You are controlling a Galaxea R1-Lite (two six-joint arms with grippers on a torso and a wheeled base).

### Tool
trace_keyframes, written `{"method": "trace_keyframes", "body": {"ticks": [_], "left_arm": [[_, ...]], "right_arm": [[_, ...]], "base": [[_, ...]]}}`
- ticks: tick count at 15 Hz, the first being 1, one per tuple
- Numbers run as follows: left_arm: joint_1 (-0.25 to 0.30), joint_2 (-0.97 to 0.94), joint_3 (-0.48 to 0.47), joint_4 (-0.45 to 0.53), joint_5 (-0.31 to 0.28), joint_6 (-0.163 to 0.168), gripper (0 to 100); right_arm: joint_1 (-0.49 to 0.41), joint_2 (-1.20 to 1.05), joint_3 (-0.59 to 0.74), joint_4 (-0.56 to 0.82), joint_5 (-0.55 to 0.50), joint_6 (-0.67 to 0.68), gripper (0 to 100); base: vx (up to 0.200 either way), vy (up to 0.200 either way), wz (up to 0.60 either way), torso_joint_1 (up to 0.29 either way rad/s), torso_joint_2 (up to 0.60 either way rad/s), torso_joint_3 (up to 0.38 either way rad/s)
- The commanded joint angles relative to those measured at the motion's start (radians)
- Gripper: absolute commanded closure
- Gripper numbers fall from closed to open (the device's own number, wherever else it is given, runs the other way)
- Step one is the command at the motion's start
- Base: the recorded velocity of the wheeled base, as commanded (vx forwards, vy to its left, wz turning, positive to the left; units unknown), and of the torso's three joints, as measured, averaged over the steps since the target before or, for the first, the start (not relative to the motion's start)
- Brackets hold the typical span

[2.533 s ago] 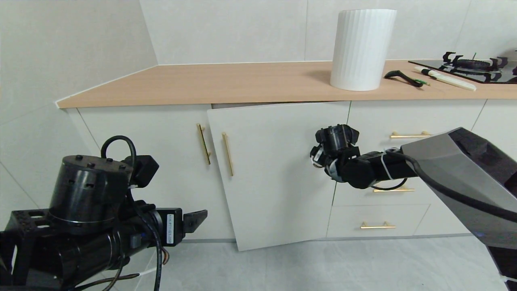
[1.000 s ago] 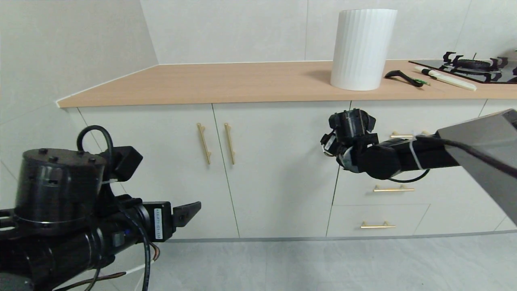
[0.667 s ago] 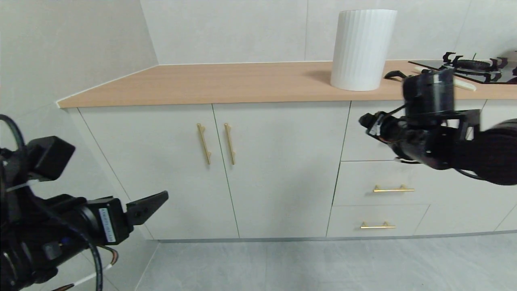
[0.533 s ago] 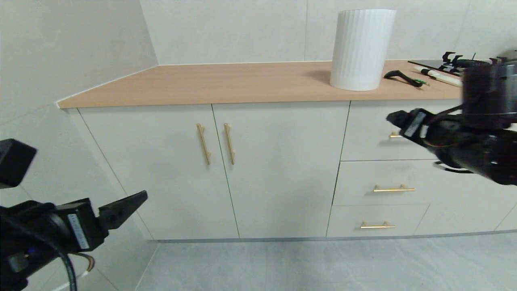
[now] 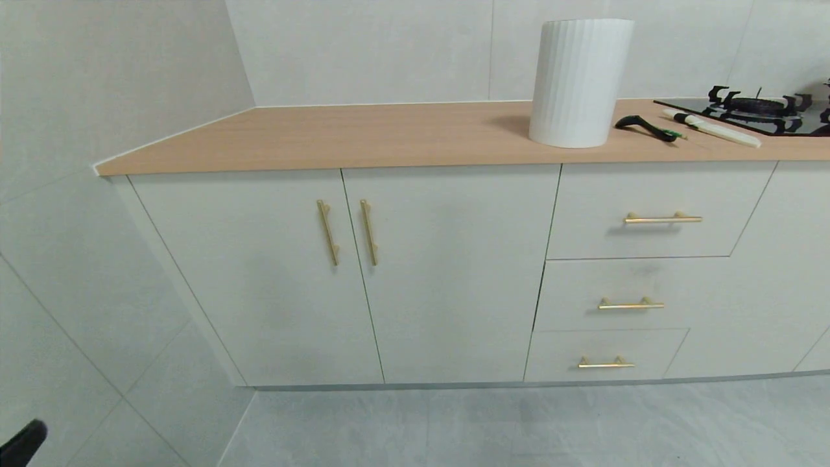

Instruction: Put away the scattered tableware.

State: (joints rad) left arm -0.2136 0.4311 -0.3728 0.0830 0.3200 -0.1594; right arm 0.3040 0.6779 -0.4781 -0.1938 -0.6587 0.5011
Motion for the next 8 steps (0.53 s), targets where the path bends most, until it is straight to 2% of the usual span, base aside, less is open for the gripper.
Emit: {"method": "trace_keyframes", "body": {"ticks": [1,4,6,8], "left_arm": [[0.132,-0.264,0.026,0.112,-0.024,0.012,0],[0.221,-0.423,0.032,0.198,-0.045,0.012,0],[0.221,-0.428,0.066,0.212,0.010,0.001,0],[0.220,-0.430,0.075,0.208,0.002,0.034,0]], "right_arm": [[-0.174,-0.328,0.177,0.030,0.011,-0.032,0],[-0.292,-0.465,0.197,0.125,0.094,-0.038,0],[-0.332,-0.594,0.222,0.237,0.137,-0.055,0],[-0.333,-0.610,0.260,0.303,0.131,-0.049,0]], "base": [[0.000,0.000,0.00,0.000,0.00,0.000],[0.000,0.000,0.00,0.000,0.00,0.000],[0.000,0.000,0.00,0.000,0.00,0.000],[0.000,0.000,0.00,0.000,0.00,0.000]]}}
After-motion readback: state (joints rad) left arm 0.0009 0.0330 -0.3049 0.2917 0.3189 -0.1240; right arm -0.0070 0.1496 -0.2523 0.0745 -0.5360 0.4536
